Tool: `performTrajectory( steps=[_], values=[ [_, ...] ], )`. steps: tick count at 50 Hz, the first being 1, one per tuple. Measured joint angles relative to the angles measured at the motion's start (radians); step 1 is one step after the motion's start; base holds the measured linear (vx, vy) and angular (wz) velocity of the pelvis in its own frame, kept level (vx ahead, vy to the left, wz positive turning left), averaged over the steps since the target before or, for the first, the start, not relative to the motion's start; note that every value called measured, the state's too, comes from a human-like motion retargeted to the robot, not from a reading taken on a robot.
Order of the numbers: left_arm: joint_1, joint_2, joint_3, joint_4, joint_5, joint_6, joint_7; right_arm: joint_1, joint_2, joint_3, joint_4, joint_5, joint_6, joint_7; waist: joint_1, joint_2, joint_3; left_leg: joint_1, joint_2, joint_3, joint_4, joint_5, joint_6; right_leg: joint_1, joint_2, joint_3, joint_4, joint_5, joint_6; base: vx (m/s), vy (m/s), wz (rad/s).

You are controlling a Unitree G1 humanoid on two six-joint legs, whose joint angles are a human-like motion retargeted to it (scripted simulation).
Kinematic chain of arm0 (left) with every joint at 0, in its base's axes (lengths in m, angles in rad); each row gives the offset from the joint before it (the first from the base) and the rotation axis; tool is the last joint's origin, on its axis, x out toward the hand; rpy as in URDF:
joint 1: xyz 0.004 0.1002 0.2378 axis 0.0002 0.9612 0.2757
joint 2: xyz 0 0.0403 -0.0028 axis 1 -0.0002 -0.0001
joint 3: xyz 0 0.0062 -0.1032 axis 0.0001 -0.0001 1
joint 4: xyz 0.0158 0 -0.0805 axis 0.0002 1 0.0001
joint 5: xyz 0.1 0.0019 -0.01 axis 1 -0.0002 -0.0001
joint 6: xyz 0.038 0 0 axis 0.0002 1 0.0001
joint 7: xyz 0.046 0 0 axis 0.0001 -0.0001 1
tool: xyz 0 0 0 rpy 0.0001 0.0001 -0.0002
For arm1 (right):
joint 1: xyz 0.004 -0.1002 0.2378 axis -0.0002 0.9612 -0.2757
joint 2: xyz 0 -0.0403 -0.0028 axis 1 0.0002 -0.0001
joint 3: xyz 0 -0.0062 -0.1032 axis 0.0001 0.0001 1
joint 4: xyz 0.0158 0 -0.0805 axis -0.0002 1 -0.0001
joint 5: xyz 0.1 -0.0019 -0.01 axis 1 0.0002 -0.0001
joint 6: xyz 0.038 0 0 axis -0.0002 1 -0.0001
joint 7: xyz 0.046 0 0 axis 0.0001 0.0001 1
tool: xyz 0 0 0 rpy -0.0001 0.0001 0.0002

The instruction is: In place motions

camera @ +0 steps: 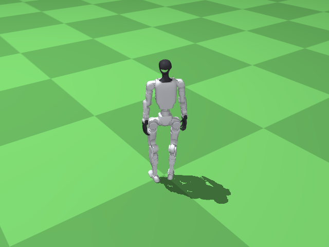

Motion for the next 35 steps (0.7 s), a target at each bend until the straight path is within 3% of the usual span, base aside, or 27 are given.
performTrajectory(
  steps=[5,7,10,11,13,15,16,19,20,25,30,35],
  values=[
    [-0.003,-0.013,-0.006,-0.004,-0.011,0.001,-0.001,-0.007,-0.011,-0.026,-0.002,0.0,0.002,-0.01,0.021,-0.016,0.021,-0.042,-0.014,-0.112,0.105,0.004,0.045,-0.031,-0.021,0.109,0.014,0.025,0.01,-0.09,-0.02,-1.01],
    [0.0,-0.022,-0.003,-0.013,-0.013,0.0,-0.001,-0.011,-0.015,-0.03,-0.002,0.004,0.0,-0.016,0.046,-0.014,0.035,-0.05,-0.046,-0.239,0.093,-0.003,0.049,-0.04,-0.011,0.178,0.019,0.036,0.013,-0.07,0.03,-1.78],
    [0.013,-0.034,0.006,-0.026,-0.01,-0.003,-0.002,-0.008,-0.02,-0.027,-0.003,0.006,-0.006,-0.019,0.099,-0.012,0.051,-0.044,-0.128,-0.552,0.031,0.011,0.056,-0.065,0.02,0.34,0.031,0.063,0.024,0.0,0.04,-2.62],
    [0.015,-0.036,0.008,-0.027,-0.013,-0.004,-0.005,-0.007,-0.021,-0.024,-0.001,0.007,-0.006,-0.02,0.108,-0.014,0.055,-0.041,-0.131,-0.579,0.012,0.026,0.047,-0.074,0.027,0.386,0.032,0.075,0.03,0.0,0.01,-2.44],
    [0.014,-0.037,0.008,-0.024,-0.021,-0.005,-0.011,-0.008,-0.022,-0.02,-0.002,0.008,-0.004,-0.02,0.103,-0.021,0.064,-0.039,-0.134,-0.559,0.001,0.027,0.047,-0.088,0.033,0.462,0.024,0.104,0.044,-0.06,-0.01,-1.76],
    [-0.001,-0.036,0.004,-0.017,-0.033,-0.005,-0.016,-0.02,-0.023,-0.017,-0.011,0.014,-0.003,-0.015,0.055,-0.026,0.081,-0.028,-0.136,-0.455,-0.021,0.013,0.125,-0.095,0.032,0.501,0.01,0.128,0.053,-0.2,-0.02,-1.05],
    [-0.009,-0.036,0.001,-0.015,-0.036,-0.005,-0.018,-0.027,-0.023,-0.016,-0.018,0.017,-0.005,-0.012,0.034,-0.022,0.088,-0.018,-0.122,-0.425,-0.044,0.007,0.134,-0.104,0.036,0.503,0.009,0.134,0.053,-0.28,0.01,-1.07],
    [-0.016,-0.028,-0.017,-0.018,-0.031,-0.007,-0.03,-0.043,-0.019,0.011,-0.048,0.03,-0.012,-0.009,0.001,-0.019,0.102,-0.009,-0.103,-0.32,-0.071,-0.008,0.15,-0.156,0.051,0.531,0.031,0.145,0.018,-0.33,0.03,-2.38],
    [-0.014,-0.02,-0.028,-0.023,-0.021,-0.005,-0.035,-0.046,-0.014,0.029,-0.056,0.038,-0.014,-0.012,-0.007,-0.016,0.103,-0.012,-0.079,-0.247,-0.074,-0.011,0.148,-0.182,0.052,0.506,0.049,0.134,-0.021,-0.39,0.01,-2.89],
    [-0.027,0.021,-0.077,-0.03,0.033,0.0,-0.011,-0.059,-0.01,0.041,-0.058,0.057,-0.013,0.003,-0.017,0.009,0.107,0.021,-0.022,-0.028,-0.109,-0.036,0.154,-0.243,-0.039,0.063,0.085,0.0,-0.175,-0.46,0.02,-2.67],
    [-0.006,0.008,-0.076,-0.029,0.02,-0.006,-0.013,-0.053,-0.025,0.028,-0.059,0.037,-0.006,-0.007,-0.013,0.028,0.076,0.065,0.023,0.259,-0.111,-0.093,0.136,-0.243,-0.113,-0.29,0.089,-0.104,-0.147,-0.37,0.03,-3.16],
    [0.006,-0.003,-0.057,-0.028,0.039,-0.003,-0.011,-0.089,-0.029,0.009,-0.035,0.09,0.007,-0.013,-0.05,0.058,0.049,0.12,0.054,0.552,-0.122,-0.143,0.091,-0.225,-0.125,-0.561,0.134,-0.159,-0.155,-0.45,-0.01,-3.15]
  ],
)
